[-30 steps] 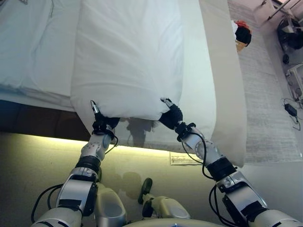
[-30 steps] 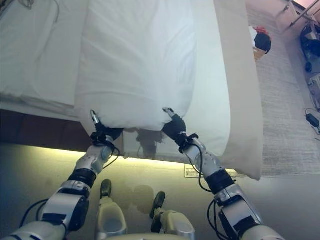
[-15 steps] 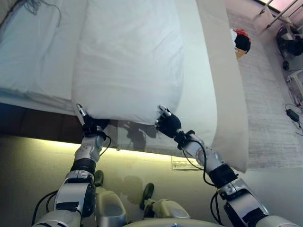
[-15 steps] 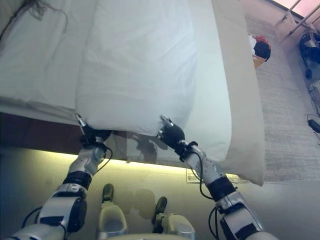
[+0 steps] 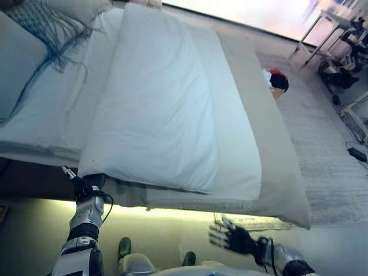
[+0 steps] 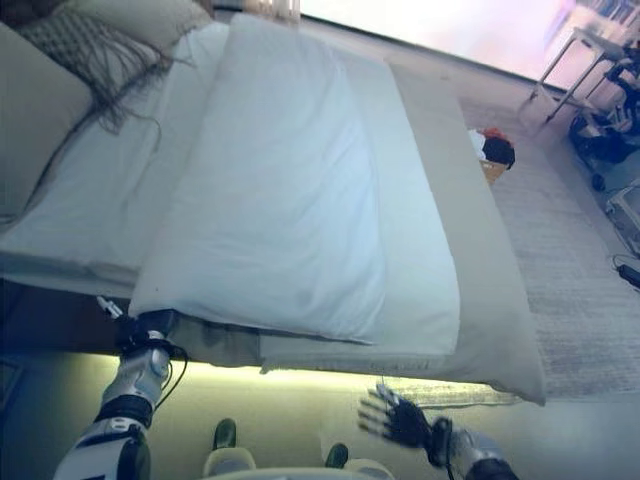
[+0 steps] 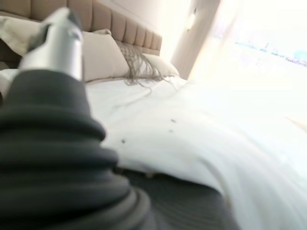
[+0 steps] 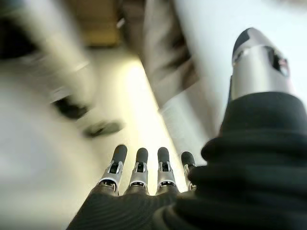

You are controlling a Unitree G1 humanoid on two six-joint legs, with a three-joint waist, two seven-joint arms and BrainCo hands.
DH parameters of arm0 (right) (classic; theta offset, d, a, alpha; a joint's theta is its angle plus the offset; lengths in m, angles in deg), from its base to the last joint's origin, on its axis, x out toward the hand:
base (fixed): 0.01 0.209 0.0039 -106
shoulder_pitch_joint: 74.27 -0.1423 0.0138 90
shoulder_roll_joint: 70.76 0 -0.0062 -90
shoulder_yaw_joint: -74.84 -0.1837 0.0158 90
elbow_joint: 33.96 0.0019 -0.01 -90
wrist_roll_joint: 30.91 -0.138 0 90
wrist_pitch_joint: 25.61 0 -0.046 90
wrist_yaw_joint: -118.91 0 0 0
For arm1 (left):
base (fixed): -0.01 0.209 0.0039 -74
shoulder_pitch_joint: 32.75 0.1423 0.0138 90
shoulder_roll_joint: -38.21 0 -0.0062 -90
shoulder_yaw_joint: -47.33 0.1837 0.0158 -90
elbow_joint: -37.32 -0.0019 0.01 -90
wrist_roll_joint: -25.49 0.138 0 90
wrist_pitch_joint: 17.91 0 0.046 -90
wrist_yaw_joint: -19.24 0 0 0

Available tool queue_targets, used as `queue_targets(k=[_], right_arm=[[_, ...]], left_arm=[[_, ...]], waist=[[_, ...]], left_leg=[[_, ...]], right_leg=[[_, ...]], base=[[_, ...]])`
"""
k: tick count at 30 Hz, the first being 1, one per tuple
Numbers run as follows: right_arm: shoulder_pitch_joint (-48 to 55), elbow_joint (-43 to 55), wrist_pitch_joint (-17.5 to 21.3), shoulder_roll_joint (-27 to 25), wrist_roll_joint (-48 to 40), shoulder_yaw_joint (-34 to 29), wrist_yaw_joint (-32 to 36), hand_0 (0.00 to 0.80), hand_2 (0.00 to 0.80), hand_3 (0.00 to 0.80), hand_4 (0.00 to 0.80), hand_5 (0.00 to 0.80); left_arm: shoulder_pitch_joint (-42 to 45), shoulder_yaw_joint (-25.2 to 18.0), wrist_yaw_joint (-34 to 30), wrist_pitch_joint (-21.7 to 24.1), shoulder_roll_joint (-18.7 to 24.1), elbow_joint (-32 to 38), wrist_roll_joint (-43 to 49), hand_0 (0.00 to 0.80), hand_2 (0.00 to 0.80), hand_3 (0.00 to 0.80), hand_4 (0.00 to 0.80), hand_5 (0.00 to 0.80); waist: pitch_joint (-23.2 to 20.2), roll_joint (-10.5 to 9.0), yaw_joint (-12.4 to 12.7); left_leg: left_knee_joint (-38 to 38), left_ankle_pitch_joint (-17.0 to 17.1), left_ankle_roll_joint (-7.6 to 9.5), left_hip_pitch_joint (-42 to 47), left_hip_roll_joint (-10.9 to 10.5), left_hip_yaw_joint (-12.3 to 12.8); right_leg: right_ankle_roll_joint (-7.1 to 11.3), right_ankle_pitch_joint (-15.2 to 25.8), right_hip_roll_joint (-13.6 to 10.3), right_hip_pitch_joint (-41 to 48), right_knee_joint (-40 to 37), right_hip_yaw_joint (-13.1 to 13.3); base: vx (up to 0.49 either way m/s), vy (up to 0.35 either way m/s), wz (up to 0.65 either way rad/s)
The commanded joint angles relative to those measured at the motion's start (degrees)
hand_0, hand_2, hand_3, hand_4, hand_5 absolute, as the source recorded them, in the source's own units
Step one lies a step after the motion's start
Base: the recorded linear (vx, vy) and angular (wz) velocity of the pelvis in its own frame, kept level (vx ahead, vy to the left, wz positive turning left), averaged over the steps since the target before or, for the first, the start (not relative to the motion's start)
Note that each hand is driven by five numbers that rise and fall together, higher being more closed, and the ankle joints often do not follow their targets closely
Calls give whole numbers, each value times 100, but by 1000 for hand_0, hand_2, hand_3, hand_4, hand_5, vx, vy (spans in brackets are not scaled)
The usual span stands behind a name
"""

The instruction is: Make the bed neatly

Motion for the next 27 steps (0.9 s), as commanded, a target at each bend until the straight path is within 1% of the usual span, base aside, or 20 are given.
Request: queue_targets(k=[1,2,3,5,6,8,11,14,18,22,25,27], right_arm=[[17,-522,279,-107,478,-331,208,0,0,0,0,0],[43,-802,497,-136,675,-460,109,0,0,0,0,0],[45,-1002,589,-166,560,-569,-36,0,0,0,0,0],[69,-1165,570,-206,376,-852,-233,0,0,0,0,0],[93,-1227,638,-230,407,-981,-292,0,0,0,0,0],[146,-1448,906,-275,458,-1288,-414,0,0,0,0,0],[135,-1585,1139,-369,696,-1591,-463,0,0,0,0,0],[47,-1702,1191,-429,661,-1766,-498,0,0,0,0,0],[-34,-1749,1256,-418,709,-1844,-451,0,0,0,0,0],[-100,-1741,1323,-391,690,-1809,-420,0,0,0,0,0],[-130,-1736,1305,-390,668,-1803,-453,0,0,0,0,0],[-116,-1771,1341,-409,641,-1797,-483,0,0,0,0,0]], left_arm=[[-296,-529,-679,23,768,-400,-174,0,0,0,0,0],[-262,-594,-690,-19,812,-445,-161,0,0,0,0,0],[-243,-649,-712,-57,852,-481,-139,0,0,0,0,0],[-135,-773,-789,-158,903,-489,69,0,0,0,0,0],[-66,-838,-862,-228,907,-487,146,0,0,0,0,0],[131,-996,-1026,-420,903,-467,261,0,0,0,0,0],[396,-1208,-1043,-523,884,-432,188,0,0,0,0,0],[680,-1435,-1233,-679,813,-459,176,0,0,0,0,0],[947,-1679,-1363,-667,756,-522,45,0,0,0,0,0],[1086,-1898,-1498,-566,866,-543,-174,0,0,0,0,0],[1168,-2143,-1614,-452,946,-493,-174,0,0,0,0,0],[1216,-2312,-1626,-355,1098,-418,-174,0,0,0,0,0]], waist=[[-404,171,106],[-430,213,105],[-446,250,111],[-468,310,109],[-478,333,108],[-490,383,143],[-502,422,214],[-515,439,348],[-527,450,501],[-538,482,643],[-537,496,744],[-541,507,822]], left_leg=[[34,-368,-10,41,10,0],[35,-376,-6,67,-10,6],[32,-385,1,94,-28,2],[27,-406,12,140,-59,-11],[27,-418,19,157,-70,-15],[27,-443,46,185,-100,-25],[27,-480,67,211,-138,-54],[27,-511,87,223,-182,-123],[27,-531,111,223,-230,-225],[27,-546,134,217,-281,-338],[27,-530,143,187,-311,-433],[27,-558,138,195,-326,-504]], right_leg=[[513,-354,-765,315,217,-118],[510,-362,-781,328,224,-114],[514,-364,-792,339,232,-113],[517,-355,-805,349,232,-108],[516,-354,-810,349,238,-106],[512,-351,-821,357,245,-113],[509,-343,-824,384,224,-148],[494,-336,-816,430,200,-239],[473,-347,-807,480,197,-345],[450,-382,-799,532,222,-456],[435,-395,-798,541,239,-509],[428,-450,-791,573,263,-559]], base=[[8,96,-3],[-1,92,0],[-3,89,2],[-10,63,0],[-19,49,0],[-25,35,0],[-42,28,1],[-37,14,3],[-37,6,6],[-31,21,8],[-32,34,11],[0,21,5]])
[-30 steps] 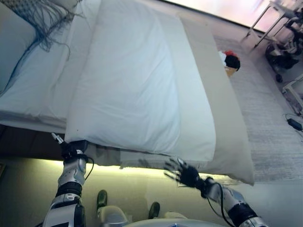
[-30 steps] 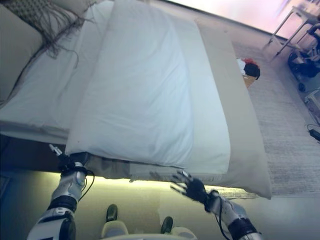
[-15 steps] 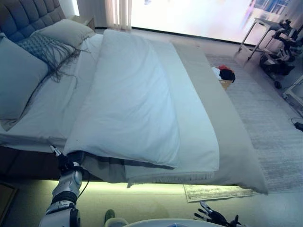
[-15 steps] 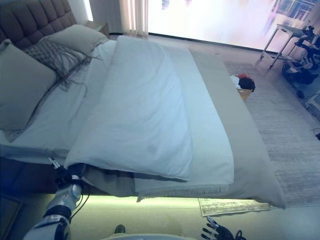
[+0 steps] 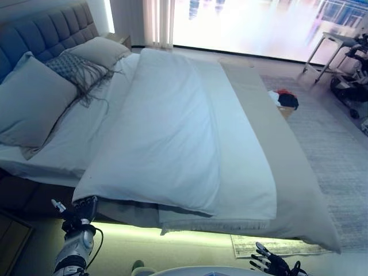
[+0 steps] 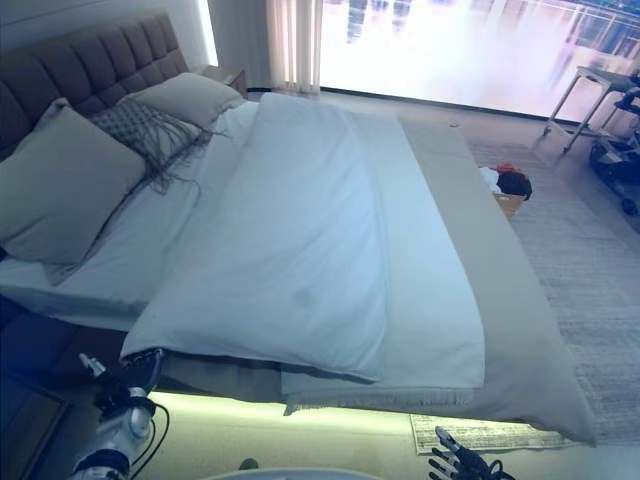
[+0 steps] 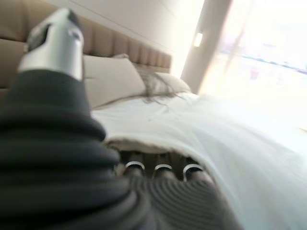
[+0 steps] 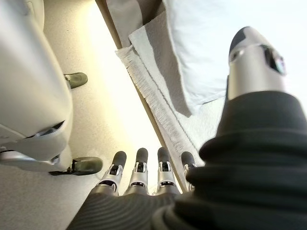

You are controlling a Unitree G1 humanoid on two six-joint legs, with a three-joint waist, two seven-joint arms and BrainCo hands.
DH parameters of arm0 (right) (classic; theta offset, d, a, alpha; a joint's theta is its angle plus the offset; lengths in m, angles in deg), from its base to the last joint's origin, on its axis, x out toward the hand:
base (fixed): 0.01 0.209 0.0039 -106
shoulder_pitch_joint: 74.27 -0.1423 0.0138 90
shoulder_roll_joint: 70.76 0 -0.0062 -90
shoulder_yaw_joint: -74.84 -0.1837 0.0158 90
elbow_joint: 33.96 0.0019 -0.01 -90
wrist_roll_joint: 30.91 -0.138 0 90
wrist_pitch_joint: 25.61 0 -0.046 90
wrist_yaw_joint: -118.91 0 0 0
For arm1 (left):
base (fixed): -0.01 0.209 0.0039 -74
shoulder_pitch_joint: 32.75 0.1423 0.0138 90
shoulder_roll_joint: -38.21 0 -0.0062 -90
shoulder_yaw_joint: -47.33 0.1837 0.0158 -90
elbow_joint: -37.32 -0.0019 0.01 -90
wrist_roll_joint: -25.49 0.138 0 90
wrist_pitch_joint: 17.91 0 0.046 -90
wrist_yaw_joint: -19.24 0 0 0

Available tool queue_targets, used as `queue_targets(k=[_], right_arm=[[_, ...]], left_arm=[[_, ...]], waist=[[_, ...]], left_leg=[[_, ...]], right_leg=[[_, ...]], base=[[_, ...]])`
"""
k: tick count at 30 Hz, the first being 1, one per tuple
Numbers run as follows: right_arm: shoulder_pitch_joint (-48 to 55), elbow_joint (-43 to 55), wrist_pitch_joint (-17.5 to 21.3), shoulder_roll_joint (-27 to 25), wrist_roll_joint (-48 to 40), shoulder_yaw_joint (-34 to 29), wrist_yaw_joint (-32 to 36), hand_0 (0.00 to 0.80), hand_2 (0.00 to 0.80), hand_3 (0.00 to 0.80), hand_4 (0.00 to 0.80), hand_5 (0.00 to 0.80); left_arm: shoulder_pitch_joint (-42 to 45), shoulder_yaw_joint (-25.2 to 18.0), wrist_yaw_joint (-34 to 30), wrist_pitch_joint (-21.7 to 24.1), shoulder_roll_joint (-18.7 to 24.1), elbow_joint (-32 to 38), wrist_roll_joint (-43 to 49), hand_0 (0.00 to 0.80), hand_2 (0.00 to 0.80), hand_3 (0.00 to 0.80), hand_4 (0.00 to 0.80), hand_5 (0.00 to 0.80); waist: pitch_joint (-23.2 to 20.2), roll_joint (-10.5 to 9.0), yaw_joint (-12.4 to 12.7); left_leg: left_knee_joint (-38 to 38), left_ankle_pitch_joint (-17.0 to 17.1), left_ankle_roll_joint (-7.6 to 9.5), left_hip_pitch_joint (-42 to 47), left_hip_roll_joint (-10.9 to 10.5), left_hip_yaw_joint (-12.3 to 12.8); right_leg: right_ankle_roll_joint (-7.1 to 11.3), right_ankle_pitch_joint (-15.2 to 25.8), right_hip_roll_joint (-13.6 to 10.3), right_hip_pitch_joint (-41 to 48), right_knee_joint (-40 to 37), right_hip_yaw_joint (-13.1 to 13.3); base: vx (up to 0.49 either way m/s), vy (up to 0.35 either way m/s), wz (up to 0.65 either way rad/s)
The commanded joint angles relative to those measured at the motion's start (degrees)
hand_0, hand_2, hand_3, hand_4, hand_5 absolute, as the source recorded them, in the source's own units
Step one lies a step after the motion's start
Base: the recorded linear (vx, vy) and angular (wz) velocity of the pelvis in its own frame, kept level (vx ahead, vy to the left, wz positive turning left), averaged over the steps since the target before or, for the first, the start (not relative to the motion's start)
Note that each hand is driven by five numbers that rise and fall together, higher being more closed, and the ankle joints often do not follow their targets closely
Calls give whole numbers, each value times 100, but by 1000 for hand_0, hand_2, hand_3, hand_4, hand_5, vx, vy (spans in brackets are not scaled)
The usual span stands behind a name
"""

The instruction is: Make the bed neatly

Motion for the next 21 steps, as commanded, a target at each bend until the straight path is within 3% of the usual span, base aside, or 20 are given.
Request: queue_targets(k=[1,14,21], right_arm=[[-232,-454,185,-175,-1,-115,-3,0,0,0,0,0],[-185,-592,302,-450,-394,-195,5,0,0,0,0,0],[-144,-812,267,-732,-414,-466,60,0,0,0,0,0]], left_arm=[[65,-1392,-918,663,1105,6,-600,0,0,0,0,0],[599,-2661,-374,1002,2909,-452,-600,0,0,0,0,0],[898,-3021,-117,838,3254,-838,-600,0,0,0,0,0]], waist=[[-52,-30,699],[-39,131,1023],[-8,135,1180]], left_leg=[[32,-486,149,-32,-241,-272],[32,-409,144,-172,-335,-511],[32,-408,161,-250,-399,-655]], right_leg=[[362,-333,-729,210,273,-249],[356,-329,-729,217,262,-480],[363,-333,-743,227,258,-612]], base=[[-15,29,7],[-49,45,-10],[-55,56,-5]])
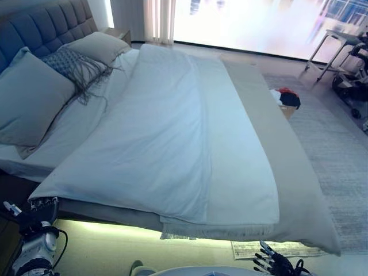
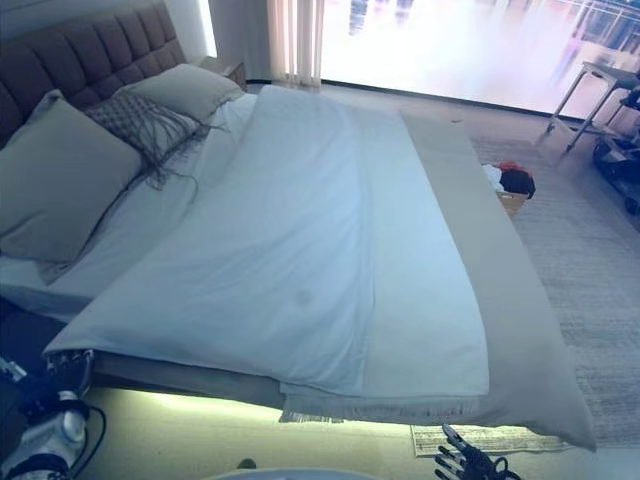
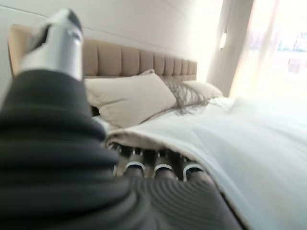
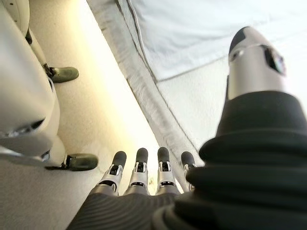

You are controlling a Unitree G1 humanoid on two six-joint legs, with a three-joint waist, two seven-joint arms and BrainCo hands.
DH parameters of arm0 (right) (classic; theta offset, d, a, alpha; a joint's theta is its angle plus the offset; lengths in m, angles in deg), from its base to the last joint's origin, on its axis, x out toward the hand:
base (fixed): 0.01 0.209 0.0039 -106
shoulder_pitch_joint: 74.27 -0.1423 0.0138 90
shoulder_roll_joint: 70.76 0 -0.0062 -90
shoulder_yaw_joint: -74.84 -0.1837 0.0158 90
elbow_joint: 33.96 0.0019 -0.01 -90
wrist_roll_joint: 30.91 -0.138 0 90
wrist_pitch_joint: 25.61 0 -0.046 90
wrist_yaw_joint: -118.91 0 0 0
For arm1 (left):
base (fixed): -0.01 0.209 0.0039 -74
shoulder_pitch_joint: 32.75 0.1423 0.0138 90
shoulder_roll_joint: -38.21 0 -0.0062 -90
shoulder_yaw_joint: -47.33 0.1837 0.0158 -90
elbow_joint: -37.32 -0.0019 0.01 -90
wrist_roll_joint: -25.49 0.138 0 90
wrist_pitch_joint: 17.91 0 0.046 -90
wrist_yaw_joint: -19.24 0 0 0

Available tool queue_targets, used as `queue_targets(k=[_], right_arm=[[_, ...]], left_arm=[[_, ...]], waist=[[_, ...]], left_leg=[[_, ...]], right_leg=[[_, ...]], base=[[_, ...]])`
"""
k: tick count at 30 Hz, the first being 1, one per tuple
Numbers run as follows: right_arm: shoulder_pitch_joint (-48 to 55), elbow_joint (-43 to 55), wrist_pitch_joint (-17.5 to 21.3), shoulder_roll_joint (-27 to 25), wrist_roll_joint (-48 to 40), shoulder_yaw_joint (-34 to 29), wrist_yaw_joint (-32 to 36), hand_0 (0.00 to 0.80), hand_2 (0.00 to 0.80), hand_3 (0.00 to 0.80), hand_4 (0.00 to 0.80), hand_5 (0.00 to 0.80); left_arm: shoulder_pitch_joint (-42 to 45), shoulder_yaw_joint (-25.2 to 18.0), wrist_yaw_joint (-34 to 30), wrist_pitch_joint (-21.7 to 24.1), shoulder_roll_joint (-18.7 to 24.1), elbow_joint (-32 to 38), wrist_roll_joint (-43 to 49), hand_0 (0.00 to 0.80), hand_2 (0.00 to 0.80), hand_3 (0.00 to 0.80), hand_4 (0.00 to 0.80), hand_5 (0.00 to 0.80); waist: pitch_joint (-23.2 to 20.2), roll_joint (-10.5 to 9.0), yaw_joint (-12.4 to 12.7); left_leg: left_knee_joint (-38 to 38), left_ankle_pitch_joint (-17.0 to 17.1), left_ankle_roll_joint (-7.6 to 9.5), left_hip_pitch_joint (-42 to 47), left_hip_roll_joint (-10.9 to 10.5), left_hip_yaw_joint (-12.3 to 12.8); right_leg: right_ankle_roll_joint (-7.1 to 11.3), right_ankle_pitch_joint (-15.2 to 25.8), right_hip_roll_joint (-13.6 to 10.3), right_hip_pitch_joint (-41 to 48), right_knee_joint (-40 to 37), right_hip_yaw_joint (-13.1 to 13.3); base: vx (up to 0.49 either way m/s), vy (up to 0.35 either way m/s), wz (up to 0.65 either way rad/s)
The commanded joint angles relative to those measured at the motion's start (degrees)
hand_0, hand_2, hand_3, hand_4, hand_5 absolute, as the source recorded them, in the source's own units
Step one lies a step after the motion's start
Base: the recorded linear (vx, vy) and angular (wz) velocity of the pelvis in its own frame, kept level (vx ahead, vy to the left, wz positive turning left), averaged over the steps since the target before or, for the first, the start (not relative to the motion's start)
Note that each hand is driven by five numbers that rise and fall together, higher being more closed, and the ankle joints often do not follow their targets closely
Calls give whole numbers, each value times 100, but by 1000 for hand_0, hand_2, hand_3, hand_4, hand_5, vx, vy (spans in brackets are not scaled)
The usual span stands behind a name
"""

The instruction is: Make the bed neatly

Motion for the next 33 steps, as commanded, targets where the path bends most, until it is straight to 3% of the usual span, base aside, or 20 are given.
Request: queue_targets(k=[1,8,13,18,23,29,33], right_arm=[[29,-235,146,-512,-155,-241,66,0,0,0,0,0],[-91,-113,130,-465,-205,-111,125,0,0,0,0,0],[-161,23,81,-365,-194,23,86,0,0,0,0,0],[-202,51,134,-253,-218,-8,111,0,0,0,0,0],[-289,115,143,-241,-217,-43,138,0,0,0,0,0],[-321,137,154,-351,-260,-88,251,0,0,0,0,0],[-355,113,133,-480,-336,-7,360,0,0,0,0,0]], left_arm=[[847,-2333,-398,962,2006,-480,-649,0,0,0,0,0],[892,-2178,-276,634,1731,-721,-649,0,0,0,0,0],[893,-1717,-293,336,1329,-732,-612,0,0,0,0,0],[873,-1436,-7,258,943,-1050,1101,0,0,0,0,0],[1026,-1052,72,265,717,-1504,3424,0,0,0,0,0],[1290,-201,-171,974,586,-2143,6024,0,0,0,0,0],[1346,493,243,1373,551,-2324,7219,0,0,0,0,0]], waist=[[34,139,1006],[61,5,1087],[108,-94,1101],[153,-186,1097],[205,-189,1031],[283,-69,966],[334,30,926]], left_leg=[[8,-184,348,-259,-462,-159],[8,-161,356,-347,-509,-247],[8,-172,377,-364,-512,-259],[8,-190,394,-354,-488,-217],[8,-201,425,-311,-455,-82],[8,-162,448,-302,-419,38],[8,-150,469,-284,-404,141]], right_leg=[[305,-329,-700,319,256,-183],[288,-316,-675,315,224,-265],[266,-322,-659,272,235,-274],[256,-308,-653,241,246,-277],[256,-319,-655,193,304,-216],[266,-264,-674,135,314,-186],[277,-225,-694,89,330,-156]], base=[[-51,45,0],[-48,28,-1],[-35,7,7],[-3,-32,8],[3,-26,28],[-9,-17,70],[-34,-16,33]])
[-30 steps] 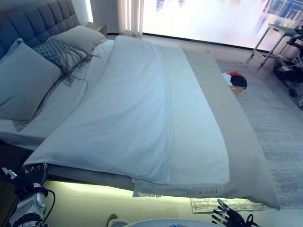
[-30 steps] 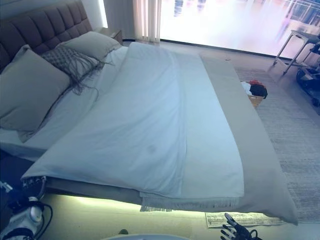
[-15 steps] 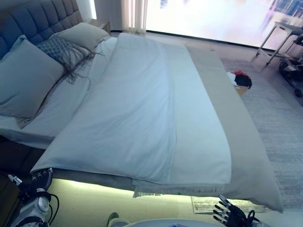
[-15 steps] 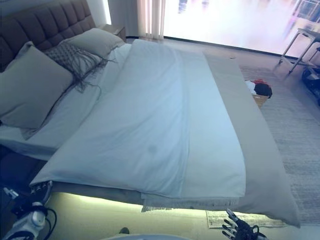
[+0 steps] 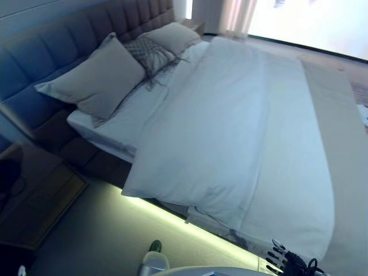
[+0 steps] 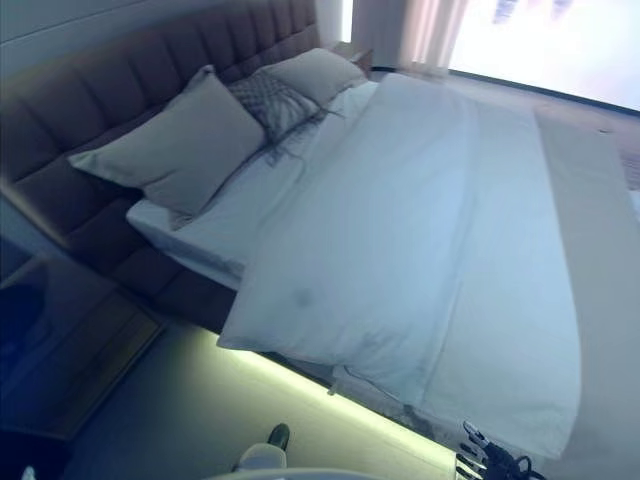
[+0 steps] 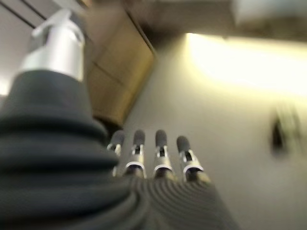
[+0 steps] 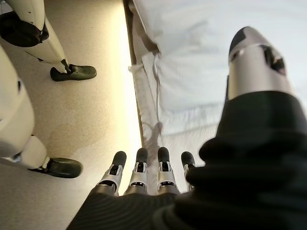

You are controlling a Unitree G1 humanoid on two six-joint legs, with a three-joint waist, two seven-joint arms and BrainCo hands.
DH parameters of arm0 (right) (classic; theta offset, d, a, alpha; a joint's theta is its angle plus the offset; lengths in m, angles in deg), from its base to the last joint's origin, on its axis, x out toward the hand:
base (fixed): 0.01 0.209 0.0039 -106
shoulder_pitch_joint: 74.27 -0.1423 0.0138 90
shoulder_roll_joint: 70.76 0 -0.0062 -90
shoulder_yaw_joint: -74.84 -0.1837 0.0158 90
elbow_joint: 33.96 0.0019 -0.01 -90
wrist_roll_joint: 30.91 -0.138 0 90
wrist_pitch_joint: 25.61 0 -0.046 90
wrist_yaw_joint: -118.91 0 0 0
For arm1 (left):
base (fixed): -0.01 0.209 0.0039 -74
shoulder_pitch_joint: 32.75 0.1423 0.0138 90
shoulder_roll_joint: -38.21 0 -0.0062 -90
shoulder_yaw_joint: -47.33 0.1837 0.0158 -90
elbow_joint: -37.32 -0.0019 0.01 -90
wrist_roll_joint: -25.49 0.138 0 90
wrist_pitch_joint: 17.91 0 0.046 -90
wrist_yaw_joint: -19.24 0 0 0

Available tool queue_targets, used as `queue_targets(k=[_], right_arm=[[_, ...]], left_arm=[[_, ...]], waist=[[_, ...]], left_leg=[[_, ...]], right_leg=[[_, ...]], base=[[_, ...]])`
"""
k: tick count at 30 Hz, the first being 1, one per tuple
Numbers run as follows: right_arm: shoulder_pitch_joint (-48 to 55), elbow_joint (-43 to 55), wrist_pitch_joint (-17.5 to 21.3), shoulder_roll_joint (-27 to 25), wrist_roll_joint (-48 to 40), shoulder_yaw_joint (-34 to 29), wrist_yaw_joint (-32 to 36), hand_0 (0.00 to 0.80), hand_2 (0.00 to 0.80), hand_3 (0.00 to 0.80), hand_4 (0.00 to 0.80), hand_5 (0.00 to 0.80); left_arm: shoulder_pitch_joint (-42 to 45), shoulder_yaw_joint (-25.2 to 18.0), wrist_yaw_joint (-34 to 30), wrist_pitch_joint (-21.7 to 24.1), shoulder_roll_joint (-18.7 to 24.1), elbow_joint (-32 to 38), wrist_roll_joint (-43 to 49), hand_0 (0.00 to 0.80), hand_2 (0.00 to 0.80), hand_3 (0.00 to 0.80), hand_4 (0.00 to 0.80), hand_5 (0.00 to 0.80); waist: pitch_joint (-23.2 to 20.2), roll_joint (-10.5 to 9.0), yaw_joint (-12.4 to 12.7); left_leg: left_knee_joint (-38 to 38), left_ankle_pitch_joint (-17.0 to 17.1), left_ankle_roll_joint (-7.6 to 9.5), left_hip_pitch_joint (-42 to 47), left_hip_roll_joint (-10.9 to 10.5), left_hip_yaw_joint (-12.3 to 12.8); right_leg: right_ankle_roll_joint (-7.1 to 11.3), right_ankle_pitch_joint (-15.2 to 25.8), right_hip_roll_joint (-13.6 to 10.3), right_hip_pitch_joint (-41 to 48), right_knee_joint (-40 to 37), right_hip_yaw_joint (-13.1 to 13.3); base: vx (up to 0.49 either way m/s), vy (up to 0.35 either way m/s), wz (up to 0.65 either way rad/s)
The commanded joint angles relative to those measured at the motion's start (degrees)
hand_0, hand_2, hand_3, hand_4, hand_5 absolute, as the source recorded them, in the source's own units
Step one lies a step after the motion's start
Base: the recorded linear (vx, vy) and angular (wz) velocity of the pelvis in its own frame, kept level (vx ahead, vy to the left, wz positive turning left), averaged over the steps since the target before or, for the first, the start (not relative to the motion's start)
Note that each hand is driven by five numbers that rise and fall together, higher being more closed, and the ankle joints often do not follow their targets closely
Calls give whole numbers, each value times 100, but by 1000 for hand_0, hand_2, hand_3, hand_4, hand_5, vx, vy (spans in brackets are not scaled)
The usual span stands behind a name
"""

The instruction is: Make the bed neatly

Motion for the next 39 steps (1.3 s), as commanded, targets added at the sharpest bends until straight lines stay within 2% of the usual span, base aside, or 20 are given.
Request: queue_targets(k=[1,3,5,8,12,15,18,22,27,33,36,39], right_arm=[[-253,96,88,-170,-270,9,200,0,0,0,0,0],[-277,116,88,-185,-251,70,238,0,0,0,0,0],[-308,171,112,-199,-266,202,269,0,0,0,0,0],[-327,341,109,-222,-282,400,227,0,0,0,0,0],[-356,506,205,-199,-120,644,130,0,0,0,0,0],[-422,624,380,-169,355,881,47,0,0,0,0,0],[-485,661,568,-75,691,1102,-46,0,0,0,0,0],[-454,615,621,243,547,1232,-315,0,0,0,0,0],[-283,279,785,904,75,1250,-875,0,0,0,0,0],[-97,-344,902,1297,-681,792,-1532,0,0,0,0,0],[-2,-590,871,1402,-332,662,-1767,0,0,0,0,0],[12,-665,904,1444,-15,748,-1821,0,0,0,0,0]], left_arm=[[-171,437,269,543,279,-264,1084,0,0,0,0,0],[-148,595,658,604,293,-323,1377,0,0,0,0,0],[-157,847,973,882,310,-393,1981,0,0,0,0,0],[-328,1451,1432,1178,202,-247,2649,0,0,0,0,0],[-613,2503,1890,1308,-123,125,3492,0,0,0,0,0],[-846,3210,2035,1127,-468,460,3547,0,0,0,0,0],[-1103,3624,1926,917,-824,660,3501,0,0,0,0,0],[-1366,4167,1844,851,-1310,843,3376,0,0,0,0,0],[-1545,4542,1920,884,-1753,921,3099,0,0,0,0,0],[-1596,4505,1927,777,-2027,679,2918,0,0,0,0,0],[-1528,4471,1897,713,-2163,565,2762,0,0,0,0,0],[-1440,4430,1830,676,-2254,529,2727,0,0,0,0,0]], waist=[[43,-2,76],[41,40,33],[31,70,-49],[9,80,-198],[-40,87,-427],[-68,90,-602],[-105,60,-763],[-145,28,-1028],[-186,50,-1369],[-218,161,-1687],[-205,235,-1790],[-195,283,-1778]], left_leg=[[-234,-373,252,418,15,361],[-234,-376,251,450,24,408],[-234,-383,242,486,51,500],[-234,-405,235,553,86,658],[-234,-410,233,602,134,861],[-234,-428,212,693,199,1023],[-234,-462,202,800,257,1195],[-234,-506,217,971,304,1387],[-234,-521,220,1091,348,1578],[-234,-545,224,1168,371,1790],[-234,-571,236,1228,370,1877],[-234,-591,252,1256,347,1860]], right_leg=[[-31,93,-353,-205,278,179],[-25,131,-356,-216,246,214],[-23,176,-358,-253,216,266],[-11,224,-350,-306,198,383],[12,327,-353,-420,163,539],[33,427,-351,-455,81,660],[42,500,-350,-483,19,788],[32,568,-300,-516,-17,1054],[18,624,-200,-614,-18,1416],[1,628,-111,-681,-18,1704],[-15,618,-96,-673,-18,1787],[-26,596,-98,-646,-18,1789]], base=[[-29,-16,8],[-10,-11,-3],[-27,-37,-18],[-26,-55,-28],[-37,-74,-28],[-33,-96,-34],[-28,-100,-34],[-15,-80,-39],[-21,-26,-44],[18,19,-30],[45,34,-18],[45,24,-17]])
